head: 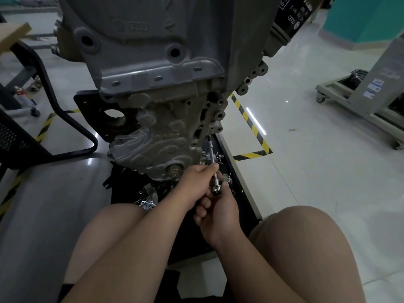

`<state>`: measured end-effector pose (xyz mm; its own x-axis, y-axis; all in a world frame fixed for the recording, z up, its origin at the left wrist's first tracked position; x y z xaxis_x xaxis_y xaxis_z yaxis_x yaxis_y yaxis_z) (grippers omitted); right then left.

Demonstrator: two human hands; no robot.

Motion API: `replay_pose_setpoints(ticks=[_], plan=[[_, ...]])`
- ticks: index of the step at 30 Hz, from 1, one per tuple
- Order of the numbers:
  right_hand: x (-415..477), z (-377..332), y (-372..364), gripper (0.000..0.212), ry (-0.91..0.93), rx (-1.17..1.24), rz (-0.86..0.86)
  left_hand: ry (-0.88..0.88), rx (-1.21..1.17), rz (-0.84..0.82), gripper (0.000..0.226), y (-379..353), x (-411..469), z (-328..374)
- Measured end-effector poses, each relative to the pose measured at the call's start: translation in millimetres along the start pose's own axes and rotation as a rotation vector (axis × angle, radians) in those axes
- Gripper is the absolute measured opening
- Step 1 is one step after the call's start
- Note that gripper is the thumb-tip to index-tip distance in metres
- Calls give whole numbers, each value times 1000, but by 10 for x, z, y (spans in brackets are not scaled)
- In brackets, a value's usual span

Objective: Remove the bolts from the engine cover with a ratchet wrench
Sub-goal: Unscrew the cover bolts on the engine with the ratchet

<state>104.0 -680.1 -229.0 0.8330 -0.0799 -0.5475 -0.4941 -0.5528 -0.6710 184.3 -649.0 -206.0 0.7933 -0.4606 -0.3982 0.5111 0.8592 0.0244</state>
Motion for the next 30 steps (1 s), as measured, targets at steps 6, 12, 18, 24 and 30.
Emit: replay_pose_setpoints(ticks=[6,12,18,24,30], plan=[[-68,-207,153,47,249,-442,207,-52,-13,9,37,13,13,34],[-122,-245,160,34,329,-477,240,-72,17,16,35,23,15,49],[-110,-245,152,26,347,-412,223,-60,46,25,35,30,16,46],[-39,-203,158,40,284,-345,190,-21,-32,-13,35,6,11,34],[36,-39,115,58,90,-93,127,19,-30,-31,33,-16,29,-7]])
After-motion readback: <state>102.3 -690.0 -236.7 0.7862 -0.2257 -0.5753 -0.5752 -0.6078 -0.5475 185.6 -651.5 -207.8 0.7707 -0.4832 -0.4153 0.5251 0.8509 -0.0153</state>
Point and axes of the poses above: each hand's wrist, its own x-axis towards the middle knuckle, its own y-axis out of the back of the hand, z = x × y, the point moved 7 cm from there along x, towards the middle knuckle, and after that the axes turned 8 degrees about -z, right-handed, at the moved point
